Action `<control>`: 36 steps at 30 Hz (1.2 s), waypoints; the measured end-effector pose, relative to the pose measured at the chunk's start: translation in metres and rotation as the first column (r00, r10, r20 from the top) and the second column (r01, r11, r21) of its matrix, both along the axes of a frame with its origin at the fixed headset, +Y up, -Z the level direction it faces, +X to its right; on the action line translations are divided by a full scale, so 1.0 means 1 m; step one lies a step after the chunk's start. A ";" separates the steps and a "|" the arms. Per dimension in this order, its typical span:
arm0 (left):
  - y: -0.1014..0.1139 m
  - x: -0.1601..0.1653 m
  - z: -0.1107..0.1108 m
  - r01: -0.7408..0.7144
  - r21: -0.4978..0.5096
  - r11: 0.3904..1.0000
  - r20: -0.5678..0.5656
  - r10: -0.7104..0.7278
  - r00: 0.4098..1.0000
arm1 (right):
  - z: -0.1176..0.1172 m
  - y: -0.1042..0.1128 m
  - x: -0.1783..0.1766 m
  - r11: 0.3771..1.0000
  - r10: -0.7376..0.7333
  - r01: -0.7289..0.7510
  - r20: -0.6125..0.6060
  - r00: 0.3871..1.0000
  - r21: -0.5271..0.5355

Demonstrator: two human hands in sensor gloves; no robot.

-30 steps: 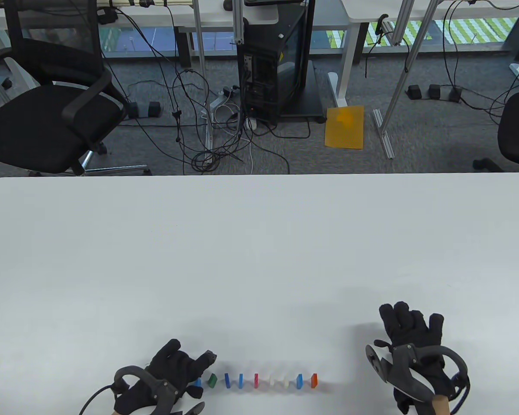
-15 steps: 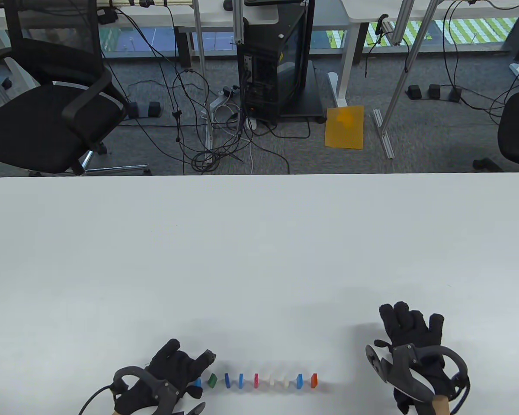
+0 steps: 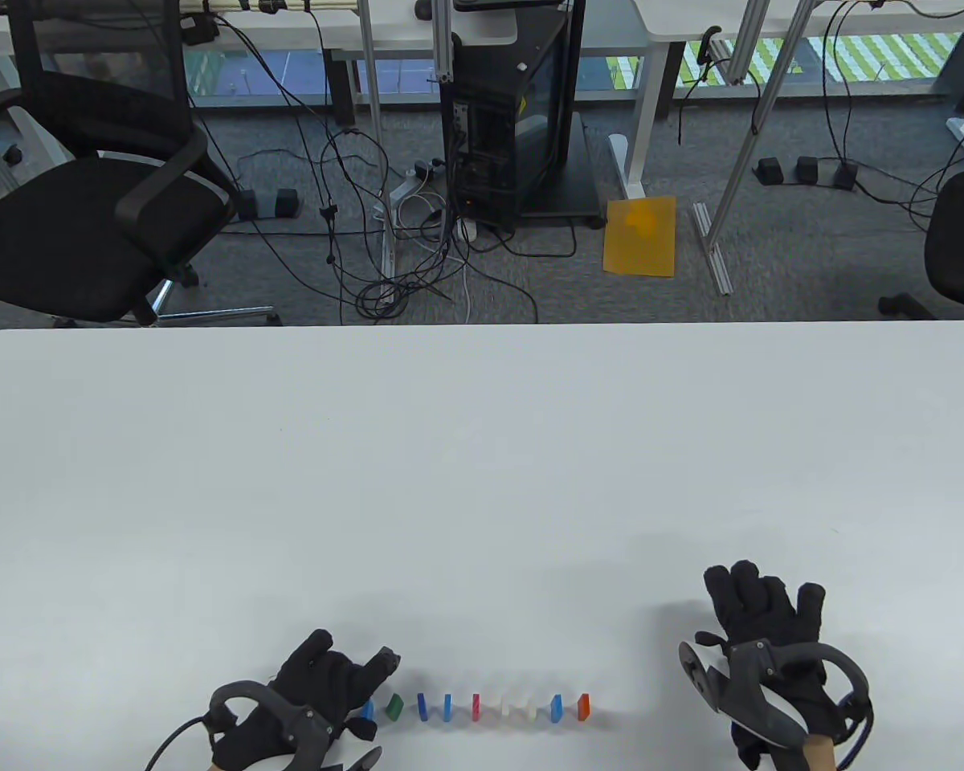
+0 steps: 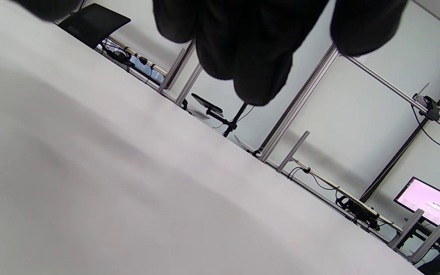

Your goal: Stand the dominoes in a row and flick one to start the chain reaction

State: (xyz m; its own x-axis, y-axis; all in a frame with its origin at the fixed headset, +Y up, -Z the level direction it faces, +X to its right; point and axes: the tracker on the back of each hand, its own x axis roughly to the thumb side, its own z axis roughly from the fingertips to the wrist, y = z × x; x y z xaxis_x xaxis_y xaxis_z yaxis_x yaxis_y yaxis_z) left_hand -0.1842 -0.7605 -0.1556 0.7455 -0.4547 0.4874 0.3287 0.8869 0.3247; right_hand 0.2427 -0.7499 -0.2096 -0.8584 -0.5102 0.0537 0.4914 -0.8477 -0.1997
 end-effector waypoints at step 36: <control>0.008 -0.015 0.001 0.010 0.022 1.000 -0.057 -0.008 0.998 | 0.001 -0.003 0.000 1.000 0.008 -0.008 0.000 1.000 -0.013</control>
